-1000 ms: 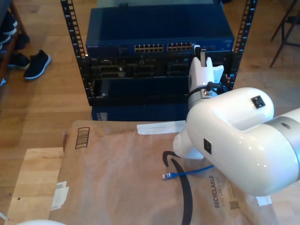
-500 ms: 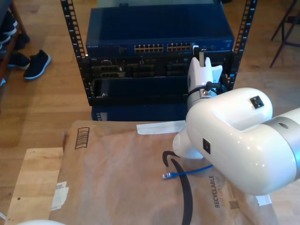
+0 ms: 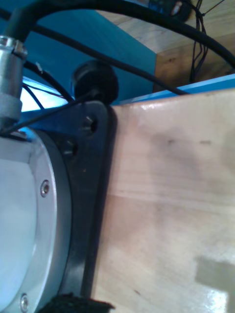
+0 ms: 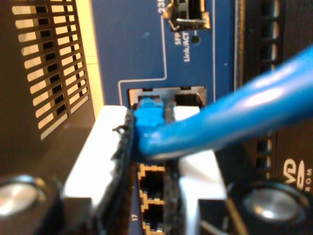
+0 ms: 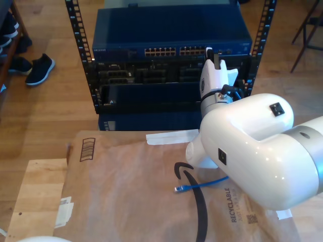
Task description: Grab the cable and plug it in
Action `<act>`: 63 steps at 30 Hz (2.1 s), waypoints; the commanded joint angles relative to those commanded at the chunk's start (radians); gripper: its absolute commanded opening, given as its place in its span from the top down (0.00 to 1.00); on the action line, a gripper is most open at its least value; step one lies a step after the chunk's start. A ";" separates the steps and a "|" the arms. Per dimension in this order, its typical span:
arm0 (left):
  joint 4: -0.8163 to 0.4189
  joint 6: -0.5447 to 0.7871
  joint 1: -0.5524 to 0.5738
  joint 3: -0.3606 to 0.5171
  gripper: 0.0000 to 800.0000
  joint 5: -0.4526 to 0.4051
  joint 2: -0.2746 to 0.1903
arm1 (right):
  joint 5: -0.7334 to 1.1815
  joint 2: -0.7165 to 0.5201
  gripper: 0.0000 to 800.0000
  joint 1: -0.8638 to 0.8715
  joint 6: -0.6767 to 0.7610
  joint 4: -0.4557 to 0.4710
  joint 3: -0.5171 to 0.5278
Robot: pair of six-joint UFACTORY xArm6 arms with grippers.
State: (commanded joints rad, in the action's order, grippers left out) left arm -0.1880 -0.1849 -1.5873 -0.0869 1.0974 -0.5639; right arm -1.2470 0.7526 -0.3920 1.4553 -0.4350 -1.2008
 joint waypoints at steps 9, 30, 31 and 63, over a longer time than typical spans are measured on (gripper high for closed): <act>0.000 0.000 0.000 0.000 0.00 0.000 0.000 | 0.014 0.011 0.95 0.003 0.000 0.005 -0.018; 0.000 0.000 0.000 0.000 0.00 0.000 0.000 | 0.196 -0.351 0.44 0.006 0.005 0.097 0.376; 0.000 0.000 0.000 0.000 0.00 0.000 0.002 | 0.242 -0.368 0.42 0.011 0.003 0.130 0.379; 0.000 0.000 0.000 -0.002 0.00 0.000 0.000 | 1.499 -0.984 0.00 0.701 -0.163 1.043 0.608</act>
State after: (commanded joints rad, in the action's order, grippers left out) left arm -0.1880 -0.1849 -1.5873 -0.0884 1.0974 -0.5639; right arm 0.2520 -0.2309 0.3092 1.2927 0.6084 -0.5932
